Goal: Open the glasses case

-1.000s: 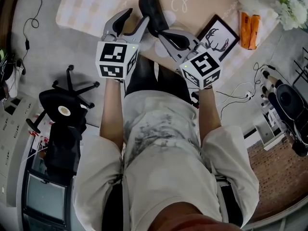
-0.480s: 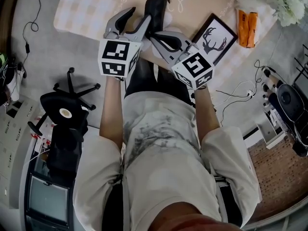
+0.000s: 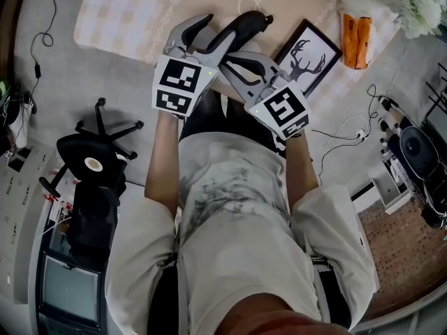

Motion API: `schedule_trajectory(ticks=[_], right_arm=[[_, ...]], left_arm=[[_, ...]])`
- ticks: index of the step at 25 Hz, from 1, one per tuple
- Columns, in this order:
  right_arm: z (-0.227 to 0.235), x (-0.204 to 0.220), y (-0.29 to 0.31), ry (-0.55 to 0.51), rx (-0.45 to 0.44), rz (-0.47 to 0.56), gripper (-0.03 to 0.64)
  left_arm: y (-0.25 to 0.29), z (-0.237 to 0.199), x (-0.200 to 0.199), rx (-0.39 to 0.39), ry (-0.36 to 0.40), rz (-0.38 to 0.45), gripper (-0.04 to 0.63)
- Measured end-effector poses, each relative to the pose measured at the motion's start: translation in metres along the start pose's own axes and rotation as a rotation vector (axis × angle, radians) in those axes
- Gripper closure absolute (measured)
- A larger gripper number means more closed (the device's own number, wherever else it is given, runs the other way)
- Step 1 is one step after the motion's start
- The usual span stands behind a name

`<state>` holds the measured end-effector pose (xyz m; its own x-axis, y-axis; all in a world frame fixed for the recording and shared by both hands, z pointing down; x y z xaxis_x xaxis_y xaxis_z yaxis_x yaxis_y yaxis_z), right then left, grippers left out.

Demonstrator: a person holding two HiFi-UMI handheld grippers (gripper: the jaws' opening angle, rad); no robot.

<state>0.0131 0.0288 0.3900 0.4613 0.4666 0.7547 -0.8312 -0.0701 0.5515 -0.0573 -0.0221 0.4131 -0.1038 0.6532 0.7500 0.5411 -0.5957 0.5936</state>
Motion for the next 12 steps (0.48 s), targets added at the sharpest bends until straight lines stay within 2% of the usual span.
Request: schedule_trajectory(ticks=[3,7,12], right_arm=[[0.006,-0.006,-0.020,-0.020,0.030,0.023,0.558],[0.034,-0.016,-0.036,-0.009,0.128,0.075,0.558],[0.058,-0.017,-0.022,-0.030,0.179,0.056,0.558]], left_arm=[[0.000,0.005,0.001,0.009,-0.005,0.003,0.382],[0.000,0.006,0.002,0.002,-0.010,0.008,0.380],[-0.003,0.010,0.001,-0.001,0.020,0.011,0.376]])
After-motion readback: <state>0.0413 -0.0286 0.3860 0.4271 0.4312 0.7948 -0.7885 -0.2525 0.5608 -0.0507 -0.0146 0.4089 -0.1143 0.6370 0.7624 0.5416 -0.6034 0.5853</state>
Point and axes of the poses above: the fingertips, and each gripper's own axes: y forward along the fingers, z to its right, x out of its underside, the point moved 5 cm from there along -y, backward along the fingers, and after that the axes turned 1 degree about -z, right-handed, at the moved point
